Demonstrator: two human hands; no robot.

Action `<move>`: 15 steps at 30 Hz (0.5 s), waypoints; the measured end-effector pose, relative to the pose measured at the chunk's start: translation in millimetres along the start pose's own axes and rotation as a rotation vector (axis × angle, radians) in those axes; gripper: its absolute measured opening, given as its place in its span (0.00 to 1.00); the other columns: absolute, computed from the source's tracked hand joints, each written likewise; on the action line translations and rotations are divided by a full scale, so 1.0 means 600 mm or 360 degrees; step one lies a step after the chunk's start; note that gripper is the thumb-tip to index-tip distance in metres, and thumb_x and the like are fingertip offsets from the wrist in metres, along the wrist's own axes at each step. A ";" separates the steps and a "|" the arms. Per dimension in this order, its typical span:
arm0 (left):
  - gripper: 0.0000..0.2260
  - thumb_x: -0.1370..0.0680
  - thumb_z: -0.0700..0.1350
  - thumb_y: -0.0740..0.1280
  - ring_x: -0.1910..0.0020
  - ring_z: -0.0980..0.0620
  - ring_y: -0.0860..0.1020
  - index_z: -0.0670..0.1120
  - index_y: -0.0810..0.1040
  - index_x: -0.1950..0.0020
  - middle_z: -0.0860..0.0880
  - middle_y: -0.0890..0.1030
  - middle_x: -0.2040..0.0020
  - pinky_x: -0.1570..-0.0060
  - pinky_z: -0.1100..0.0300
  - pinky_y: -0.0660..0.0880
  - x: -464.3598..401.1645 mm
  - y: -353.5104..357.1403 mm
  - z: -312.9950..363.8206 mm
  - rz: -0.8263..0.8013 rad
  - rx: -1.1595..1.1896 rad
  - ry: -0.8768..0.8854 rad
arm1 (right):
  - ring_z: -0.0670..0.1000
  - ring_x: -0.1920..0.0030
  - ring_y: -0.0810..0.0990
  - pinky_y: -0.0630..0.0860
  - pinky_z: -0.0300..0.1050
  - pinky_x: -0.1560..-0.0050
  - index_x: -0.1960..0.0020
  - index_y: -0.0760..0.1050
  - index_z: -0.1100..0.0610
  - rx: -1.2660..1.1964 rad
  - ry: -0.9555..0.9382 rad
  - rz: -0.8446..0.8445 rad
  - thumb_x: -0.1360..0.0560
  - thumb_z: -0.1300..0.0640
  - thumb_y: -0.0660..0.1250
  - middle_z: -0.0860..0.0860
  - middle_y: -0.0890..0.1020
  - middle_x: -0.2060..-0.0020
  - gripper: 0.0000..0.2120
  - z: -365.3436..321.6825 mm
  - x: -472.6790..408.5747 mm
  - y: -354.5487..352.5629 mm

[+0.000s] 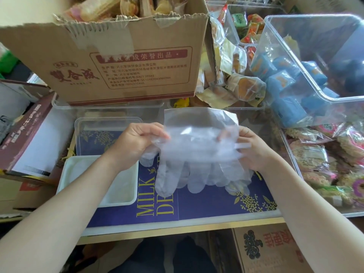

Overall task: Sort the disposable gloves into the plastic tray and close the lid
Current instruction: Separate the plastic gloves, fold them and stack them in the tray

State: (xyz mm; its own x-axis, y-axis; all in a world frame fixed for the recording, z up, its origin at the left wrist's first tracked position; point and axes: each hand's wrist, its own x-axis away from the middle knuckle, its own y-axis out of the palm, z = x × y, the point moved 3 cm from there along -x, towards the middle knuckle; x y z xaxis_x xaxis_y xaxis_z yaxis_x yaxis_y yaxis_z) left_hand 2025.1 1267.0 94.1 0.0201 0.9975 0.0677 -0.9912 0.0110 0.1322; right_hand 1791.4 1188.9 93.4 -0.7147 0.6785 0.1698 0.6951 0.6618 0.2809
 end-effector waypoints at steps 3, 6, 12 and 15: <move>0.16 0.31 0.32 0.60 0.58 0.53 0.75 0.47 0.85 0.63 0.53 0.78 0.60 0.56 0.65 0.70 0.004 -0.010 0.003 -0.0131 -0.0128 -0.0034 | 0.45 0.66 0.82 0.77 0.36 0.63 0.67 0.84 0.52 0.0051 -0.0006 0.0029 0.28 0.73 0.57 0.49 0.84 0.68 0.24 -0.006 0.002 -0.005; 0.15 0.34 0.45 0.58 0.54 0.51 0.74 0.42 0.83 0.62 0.51 0.77 0.57 0.51 0.62 0.67 0.005 -0.013 0.012 -0.0218 -0.0440 0.0042 | 0.46 0.68 0.81 0.76 0.36 0.65 0.69 0.84 0.54 0.0167 0.0010 0.0073 0.33 0.66 0.62 0.49 0.83 0.70 0.15 -0.010 0.005 -0.001; 0.26 0.25 0.64 0.53 0.59 0.55 0.76 0.50 0.77 0.73 0.53 0.80 0.61 0.53 0.70 0.66 0.007 -0.018 0.001 0.0344 -0.0792 0.0162 | 0.48 0.51 0.81 0.68 0.46 0.38 0.63 0.85 0.53 0.0897 0.0033 0.0179 0.23 0.49 0.56 0.49 0.86 0.57 0.21 -0.002 0.003 0.010; 0.16 0.30 0.56 0.69 0.67 0.58 0.73 0.52 0.72 0.74 0.55 0.77 0.67 0.62 0.71 0.66 0.005 -0.017 -0.004 0.0506 -0.0963 0.0295 | 0.52 0.55 0.82 0.73 0.51 0.43 0.64 0.84 0.52 0.1181 -0.0017 0.0419 0.22 0.51 0.62 0.50 0.86 0.60 0.17 0.003 0.000 0.019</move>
State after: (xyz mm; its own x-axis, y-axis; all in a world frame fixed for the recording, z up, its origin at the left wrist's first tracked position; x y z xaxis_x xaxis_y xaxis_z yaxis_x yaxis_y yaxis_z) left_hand 2035.2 1269.9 90.7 -0.2517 0.9537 -0.1647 -0.8452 -0.2995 -0.4427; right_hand 1799.4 1196.7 95.0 -0.5214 0.8429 0.1330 0.7144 0.5164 -0.4722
